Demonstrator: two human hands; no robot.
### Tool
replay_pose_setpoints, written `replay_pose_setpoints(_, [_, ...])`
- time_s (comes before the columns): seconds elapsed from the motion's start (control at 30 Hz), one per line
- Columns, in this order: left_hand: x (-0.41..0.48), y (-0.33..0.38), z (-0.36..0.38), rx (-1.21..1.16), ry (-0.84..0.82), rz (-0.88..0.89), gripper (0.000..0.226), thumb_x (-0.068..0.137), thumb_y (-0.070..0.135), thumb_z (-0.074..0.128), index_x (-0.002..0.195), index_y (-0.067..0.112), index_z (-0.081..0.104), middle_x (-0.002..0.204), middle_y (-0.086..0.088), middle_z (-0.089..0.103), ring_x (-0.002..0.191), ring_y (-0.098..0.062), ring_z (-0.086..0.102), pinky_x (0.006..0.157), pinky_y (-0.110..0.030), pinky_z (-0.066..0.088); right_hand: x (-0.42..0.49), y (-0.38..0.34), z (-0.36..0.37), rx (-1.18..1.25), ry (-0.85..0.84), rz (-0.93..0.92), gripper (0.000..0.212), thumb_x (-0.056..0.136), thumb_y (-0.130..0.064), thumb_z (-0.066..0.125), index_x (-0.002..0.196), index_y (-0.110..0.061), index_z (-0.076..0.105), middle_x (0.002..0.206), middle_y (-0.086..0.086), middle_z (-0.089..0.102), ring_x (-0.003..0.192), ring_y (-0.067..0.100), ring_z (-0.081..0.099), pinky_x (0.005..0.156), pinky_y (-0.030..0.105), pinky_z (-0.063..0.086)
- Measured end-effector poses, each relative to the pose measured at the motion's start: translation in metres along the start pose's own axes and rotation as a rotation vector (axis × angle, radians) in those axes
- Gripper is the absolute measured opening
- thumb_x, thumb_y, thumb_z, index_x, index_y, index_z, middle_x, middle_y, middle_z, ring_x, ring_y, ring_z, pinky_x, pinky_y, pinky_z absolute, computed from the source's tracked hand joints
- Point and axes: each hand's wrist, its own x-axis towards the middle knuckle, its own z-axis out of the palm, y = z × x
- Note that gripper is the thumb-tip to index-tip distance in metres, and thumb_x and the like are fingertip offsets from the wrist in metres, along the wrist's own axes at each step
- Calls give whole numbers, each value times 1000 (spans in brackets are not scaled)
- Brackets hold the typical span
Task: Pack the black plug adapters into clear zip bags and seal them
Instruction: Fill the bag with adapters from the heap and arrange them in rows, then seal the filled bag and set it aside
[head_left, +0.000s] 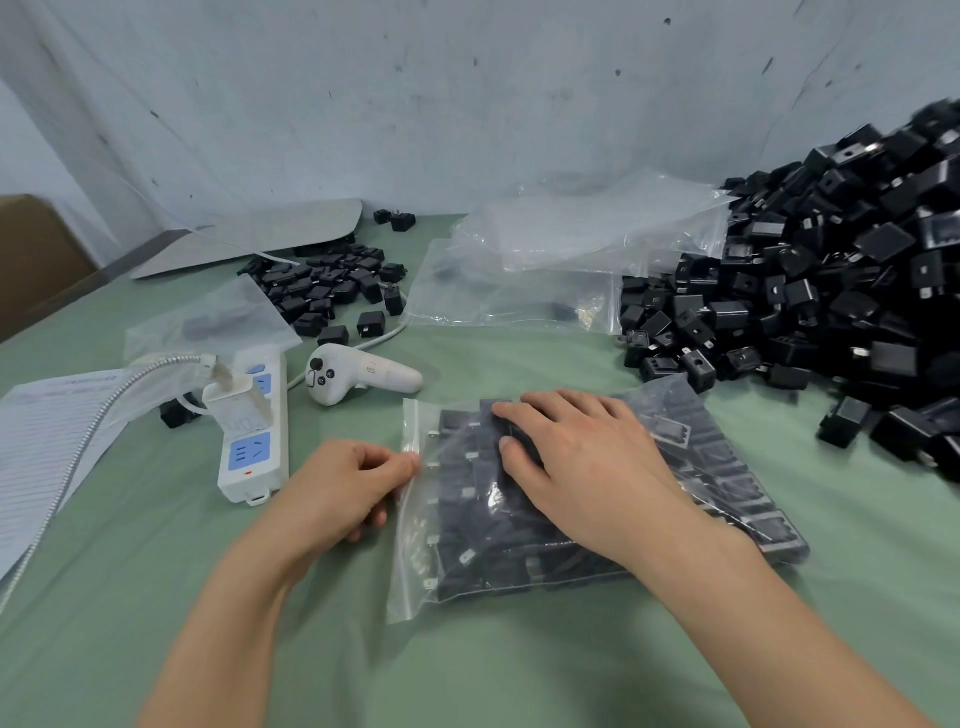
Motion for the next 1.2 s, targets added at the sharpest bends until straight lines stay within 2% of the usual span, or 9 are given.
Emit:
replay_pose_setpoints(0.13, [-1,0,3,-20,31,20,44,93,45,64,79,4,68,49,0,54,39,-13,36,40,-16,31,0,0,0,-2,-1,-3,47,103,-49,24,148,-39,38,143,-14,50,133,18,42,109,36,28])
replay_pose_setpoints(0.33, [-8,-5,1,-10,-7,-10,38,90,50,64,80,14,73,49,-2,58,38,-15,37,40,-17,32,0,0,0,8,-1,-3,47,103,-48,25,147,-38,39,143,-14,51,133,17,43,109,36,29])
replay_pose_setpoints(0.53, [-10,-5,5,-34,24,8,37,92,43,65,81,8,71,48,0,56,39,-14,36,40,-17,32,-1,0,-1,10,-2,-8,48,103,-49,24,148,-39,38,144,-14,50,134,16,42,109,35,28])
replay_pose_setpoints(0.8, [-19,-5,6,-17,11,-12,41,93,45,63,80,7,70,47,-3,56,35,-14,35,37,-16,29,0,0,-1,5,-5,-8,47,103,-49,24,148,-39,38,146,-15,48,135,15,41,109,35,26])
replay_pose_setpoints(0.93, [-20,-4,7,-32,17,-8,36,93,43,63,76,12,71,48,0,55,37,-13,34,38,-17,30,0,0,-2,7,-2,-6,47,103,-49,24,148,-40,38,146,-15,48,135,14,40,109,34,25])
replay_pose_setpoints(1.07, [-22,-6,6,-50,33,-14,37,93,43,63,82,8,72,46,-2,56,34,-13,34,36,-16,30,-1,0,-2,6,-3,-8,48,103,-49,23,148,-40,37,146,-16,47,136,14,39,109,33,23])
replay_pose_setpoints(1.2, [-26,-8,6,-30,8,-27,42,92,46,63,78,7,70,46,-3,57,32,-13,35,36,-15,29,-1,0,-2,14,-2,-8,47,103,-49,24,148,-40,38,147,-16,47,136,14,40,109,33,23])
